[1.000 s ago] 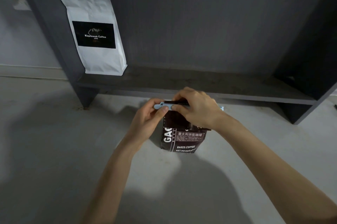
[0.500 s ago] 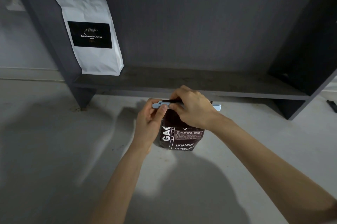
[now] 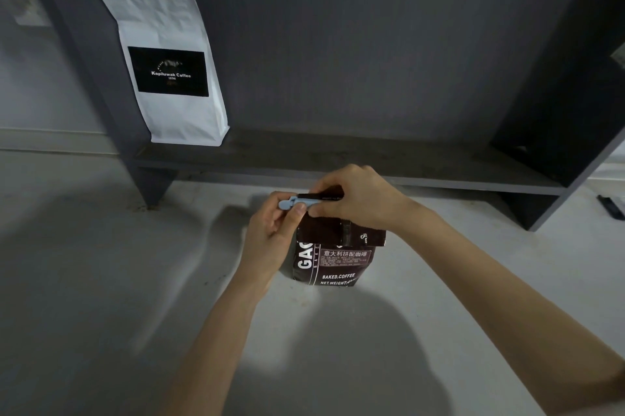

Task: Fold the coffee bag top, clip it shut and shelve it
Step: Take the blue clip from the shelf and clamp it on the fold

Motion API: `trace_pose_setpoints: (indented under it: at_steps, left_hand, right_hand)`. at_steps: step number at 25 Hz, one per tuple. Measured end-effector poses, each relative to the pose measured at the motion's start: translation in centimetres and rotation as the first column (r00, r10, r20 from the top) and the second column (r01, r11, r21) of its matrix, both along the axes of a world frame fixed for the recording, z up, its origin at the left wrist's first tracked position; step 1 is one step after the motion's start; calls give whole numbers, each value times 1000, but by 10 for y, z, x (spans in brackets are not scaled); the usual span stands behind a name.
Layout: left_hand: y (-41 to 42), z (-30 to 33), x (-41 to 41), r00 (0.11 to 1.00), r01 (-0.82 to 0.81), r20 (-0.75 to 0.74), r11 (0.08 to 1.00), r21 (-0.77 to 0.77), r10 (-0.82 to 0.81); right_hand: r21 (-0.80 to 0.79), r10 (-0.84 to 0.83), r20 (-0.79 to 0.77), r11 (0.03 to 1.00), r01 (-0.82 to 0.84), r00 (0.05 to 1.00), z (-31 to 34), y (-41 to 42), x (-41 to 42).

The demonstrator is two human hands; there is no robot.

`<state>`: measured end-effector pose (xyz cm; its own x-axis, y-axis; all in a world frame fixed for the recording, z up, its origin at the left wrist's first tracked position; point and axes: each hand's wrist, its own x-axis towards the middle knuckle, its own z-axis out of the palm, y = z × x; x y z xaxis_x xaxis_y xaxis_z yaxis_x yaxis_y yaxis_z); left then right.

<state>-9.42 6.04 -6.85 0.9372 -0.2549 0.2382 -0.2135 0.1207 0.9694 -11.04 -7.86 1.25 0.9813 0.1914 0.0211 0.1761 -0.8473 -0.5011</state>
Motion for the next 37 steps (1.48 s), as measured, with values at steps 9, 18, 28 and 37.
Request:
trace_pose_setpoints:
  at_steps: [9,18,28,37]
  left_hand:
    - [2,-6,1,994,-87,70,992,89,81]
    - [-3,-9,0,986,-141,112,982,124,127]
    - [23,4,22,889,-173,444,815,553,-112]
    - [32,13,33,719,-349,644,665,661,-262]
  right_hand:
    - [-22,-100,51,995,101,994,-6,11,-1]
    - [-2,-89,127,996,90,988,-13,12,-5]
    - [5,-11,118,1000,11,993,-10,7,-8]
    - [-47,24,125,999,-18,992,-12,9,-10]
